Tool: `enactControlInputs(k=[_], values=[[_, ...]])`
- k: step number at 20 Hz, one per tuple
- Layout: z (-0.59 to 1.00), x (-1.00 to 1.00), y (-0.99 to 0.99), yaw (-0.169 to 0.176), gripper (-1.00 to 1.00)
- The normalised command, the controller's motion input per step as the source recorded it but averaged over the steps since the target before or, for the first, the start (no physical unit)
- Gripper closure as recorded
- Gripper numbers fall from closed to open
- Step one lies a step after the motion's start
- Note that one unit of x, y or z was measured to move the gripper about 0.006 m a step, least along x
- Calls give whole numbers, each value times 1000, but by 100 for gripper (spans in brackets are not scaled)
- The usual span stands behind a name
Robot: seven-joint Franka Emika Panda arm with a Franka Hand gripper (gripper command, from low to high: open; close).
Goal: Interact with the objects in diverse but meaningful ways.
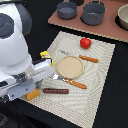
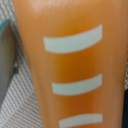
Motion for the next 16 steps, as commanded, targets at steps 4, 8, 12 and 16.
enactControlInputs(k=[4,8,12,16], values=[[974,169,0,0,-100],[1000,439,1,0,-100],[594,812,119,0,-100],[208,773,62,80,-100]])
